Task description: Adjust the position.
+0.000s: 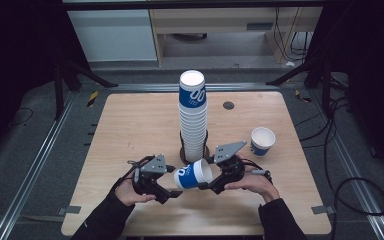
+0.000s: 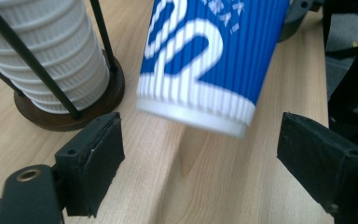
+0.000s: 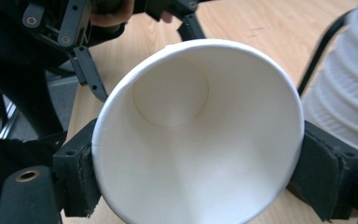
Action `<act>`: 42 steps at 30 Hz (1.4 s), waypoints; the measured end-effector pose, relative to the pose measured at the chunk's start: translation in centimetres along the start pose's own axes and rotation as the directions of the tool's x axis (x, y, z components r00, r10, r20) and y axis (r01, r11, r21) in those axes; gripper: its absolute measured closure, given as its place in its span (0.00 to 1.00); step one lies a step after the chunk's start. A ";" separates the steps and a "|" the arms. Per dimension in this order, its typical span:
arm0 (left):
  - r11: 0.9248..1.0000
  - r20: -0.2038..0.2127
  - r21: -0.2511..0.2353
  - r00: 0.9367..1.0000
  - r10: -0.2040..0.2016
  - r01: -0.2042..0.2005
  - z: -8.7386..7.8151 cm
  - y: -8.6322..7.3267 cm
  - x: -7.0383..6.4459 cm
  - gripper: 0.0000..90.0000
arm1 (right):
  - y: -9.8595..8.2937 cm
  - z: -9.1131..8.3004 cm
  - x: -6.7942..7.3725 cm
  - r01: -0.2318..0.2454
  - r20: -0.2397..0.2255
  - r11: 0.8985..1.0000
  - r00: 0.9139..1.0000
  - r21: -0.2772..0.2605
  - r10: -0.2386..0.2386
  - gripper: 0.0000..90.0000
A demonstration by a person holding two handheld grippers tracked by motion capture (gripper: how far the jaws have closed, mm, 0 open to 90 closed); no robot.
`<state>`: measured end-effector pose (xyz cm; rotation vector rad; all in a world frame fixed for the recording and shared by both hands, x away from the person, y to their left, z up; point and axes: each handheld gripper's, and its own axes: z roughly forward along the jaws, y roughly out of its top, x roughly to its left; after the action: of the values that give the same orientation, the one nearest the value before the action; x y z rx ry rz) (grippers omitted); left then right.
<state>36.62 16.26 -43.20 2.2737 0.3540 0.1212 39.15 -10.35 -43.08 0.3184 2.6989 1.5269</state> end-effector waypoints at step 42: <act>0.995 -0.027 -0.069 0.997 -0.067 0.065 -0.8 -0.7 1.0 0.31 | 0.5 -1.6 -0.4 -0.027 0.085 0.988 0.996 -0.150 0.040 0.07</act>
<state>37.29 17.59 -43.18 2.1920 0.4332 0.1309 39.40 -11.51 -41.87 0.4167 2.5089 1.6701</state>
